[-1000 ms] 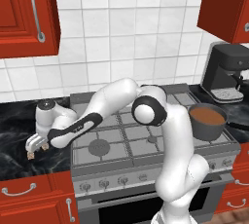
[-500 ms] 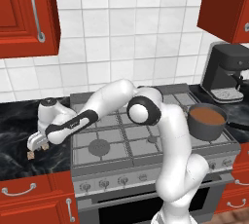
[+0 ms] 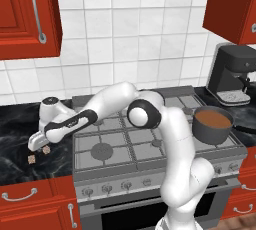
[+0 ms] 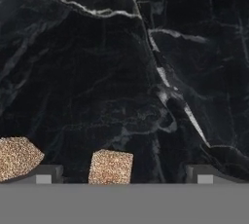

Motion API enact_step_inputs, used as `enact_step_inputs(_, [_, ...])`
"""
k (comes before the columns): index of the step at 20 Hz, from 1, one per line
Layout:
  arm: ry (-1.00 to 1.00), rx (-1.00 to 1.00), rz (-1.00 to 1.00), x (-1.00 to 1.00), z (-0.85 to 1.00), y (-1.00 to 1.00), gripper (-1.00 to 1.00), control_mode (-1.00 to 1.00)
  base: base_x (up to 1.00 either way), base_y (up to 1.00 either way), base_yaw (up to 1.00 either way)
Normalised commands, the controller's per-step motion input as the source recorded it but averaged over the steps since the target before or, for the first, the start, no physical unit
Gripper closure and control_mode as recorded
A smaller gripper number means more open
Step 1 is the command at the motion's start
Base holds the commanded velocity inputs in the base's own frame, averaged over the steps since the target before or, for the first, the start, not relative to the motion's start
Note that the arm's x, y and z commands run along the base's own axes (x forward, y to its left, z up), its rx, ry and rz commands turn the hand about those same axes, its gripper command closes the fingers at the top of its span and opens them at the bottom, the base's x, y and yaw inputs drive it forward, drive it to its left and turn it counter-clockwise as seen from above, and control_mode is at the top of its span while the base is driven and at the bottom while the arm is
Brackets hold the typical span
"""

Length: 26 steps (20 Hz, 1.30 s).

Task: Pick up the sugar cube(s) and place them in the saucepan with hot chocolate.

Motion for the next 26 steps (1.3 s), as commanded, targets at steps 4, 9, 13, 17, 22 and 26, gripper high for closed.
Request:
enact_step_inputs(4, [0.0,0.0,0.0,-0.19,0.0,0.1,-1.0,-1.0,0.0,0.0,0.0])
enact_step_inputs(9, [-0.04,0.0,-0.02,-0.4,0.0,-0.02,-1.0,-1.0,0.0,0.0,0.0])
enact_step_inputs(13, [-0.04,0.0,-0.08,-0.12,0.0,-0.09,-1.0,-1.0,0.0,0.0,0.0])
enact_step_inputs(17, [0.0,-0.01,-0.07,0.09,0.0,0.0,-1.0,-1.0,0.0,0.0,0.0])
enact_step_inputs(22, [0.0,-0.03,-0.06,0.27,-0.01,0.0,-1.0,-1.0,0.0,0.0,0.0])
enact_step_inputs(26, [0.0,-0.01,-0.05,0.11,-0.06,0.01,-1.0,-1.0,0.0,0.0,0.0])
